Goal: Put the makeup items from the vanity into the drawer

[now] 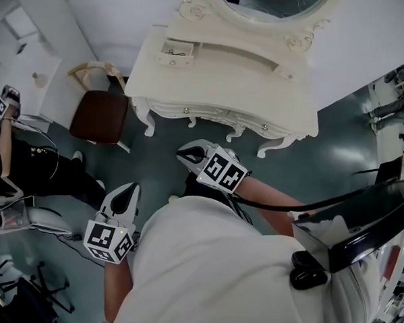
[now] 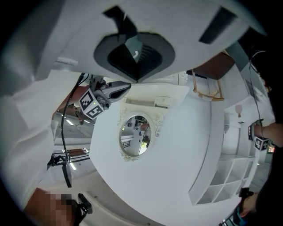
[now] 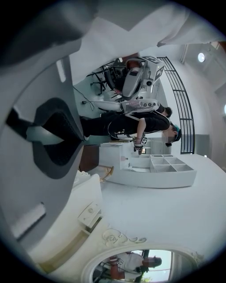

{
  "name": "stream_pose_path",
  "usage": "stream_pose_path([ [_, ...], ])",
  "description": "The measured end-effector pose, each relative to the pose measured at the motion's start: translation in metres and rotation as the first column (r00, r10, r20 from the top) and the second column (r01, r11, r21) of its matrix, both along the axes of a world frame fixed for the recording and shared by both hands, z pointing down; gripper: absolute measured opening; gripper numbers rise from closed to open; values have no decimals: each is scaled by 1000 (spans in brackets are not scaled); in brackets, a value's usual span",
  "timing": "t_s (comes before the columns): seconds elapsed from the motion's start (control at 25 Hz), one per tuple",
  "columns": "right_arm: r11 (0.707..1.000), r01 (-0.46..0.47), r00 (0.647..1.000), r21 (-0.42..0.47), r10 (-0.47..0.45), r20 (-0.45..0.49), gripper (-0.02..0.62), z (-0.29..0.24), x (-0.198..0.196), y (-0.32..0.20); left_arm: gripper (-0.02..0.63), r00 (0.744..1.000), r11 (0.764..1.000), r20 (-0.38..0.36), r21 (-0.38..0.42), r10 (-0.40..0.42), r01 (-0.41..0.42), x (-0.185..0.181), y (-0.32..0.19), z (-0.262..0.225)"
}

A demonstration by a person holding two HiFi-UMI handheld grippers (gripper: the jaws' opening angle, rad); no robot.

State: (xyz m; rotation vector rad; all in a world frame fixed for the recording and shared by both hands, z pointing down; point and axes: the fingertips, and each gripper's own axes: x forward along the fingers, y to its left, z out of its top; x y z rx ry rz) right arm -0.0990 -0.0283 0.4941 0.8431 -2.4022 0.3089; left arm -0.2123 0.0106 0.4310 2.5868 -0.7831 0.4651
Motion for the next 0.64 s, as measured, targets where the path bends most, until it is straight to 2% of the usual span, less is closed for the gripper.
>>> stream_pose_path([
  [0.36, 1000, 1, 1000, -2, -1, -12, 0, 1, 7, -14, 3, 1000, 1000, -2, -8, 12, -12, 8, -15, -1],
  [0.64, 1000, -7, 1000, 6, 7, -20, 0, 6, 23, -43, 3, 1000, 1000, 1, -15, 15, -15, 20, -43, 5],
])
